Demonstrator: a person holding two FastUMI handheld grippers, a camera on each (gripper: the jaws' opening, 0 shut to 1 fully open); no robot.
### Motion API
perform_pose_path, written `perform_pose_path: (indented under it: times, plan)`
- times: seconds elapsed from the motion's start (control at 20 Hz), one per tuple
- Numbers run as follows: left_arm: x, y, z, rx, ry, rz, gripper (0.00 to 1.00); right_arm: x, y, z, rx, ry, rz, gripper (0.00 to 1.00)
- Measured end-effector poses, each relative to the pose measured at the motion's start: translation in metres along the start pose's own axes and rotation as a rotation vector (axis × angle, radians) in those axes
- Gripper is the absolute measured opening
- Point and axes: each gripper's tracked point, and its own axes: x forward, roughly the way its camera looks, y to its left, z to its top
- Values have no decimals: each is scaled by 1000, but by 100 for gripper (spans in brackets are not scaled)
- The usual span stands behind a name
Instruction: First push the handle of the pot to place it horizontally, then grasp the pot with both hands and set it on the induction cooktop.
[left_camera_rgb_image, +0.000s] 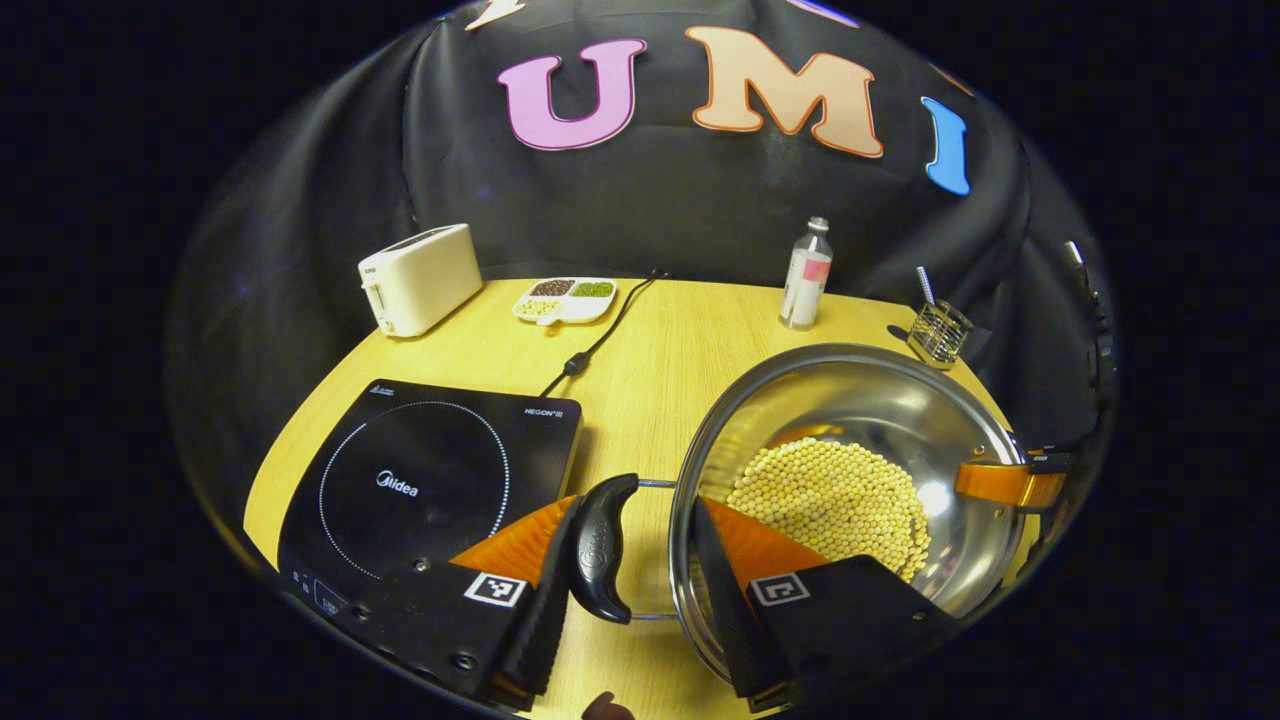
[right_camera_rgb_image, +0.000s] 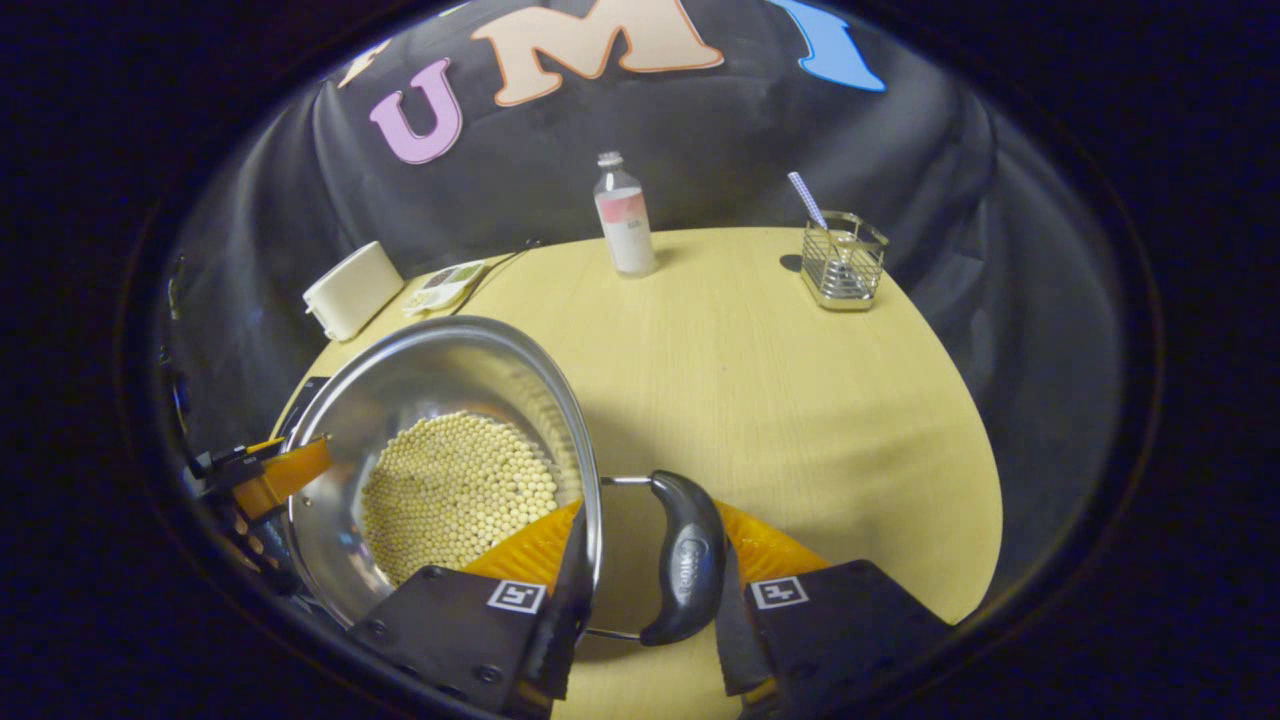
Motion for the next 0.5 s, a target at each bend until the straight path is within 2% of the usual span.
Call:
perform_pose_path:
  times: [0.2,0.45,0.5]
  plan:
    - [-5,7,5,2,8,-4,67,-5,8,2,3,7,-2,60]
    - [-7,28,19,19,17,-61,67,-22,29,7,20,-2,-48,60]
    - [-6,34,24,24,16,-75,67,-24,37,7,33,-4,-57,54]
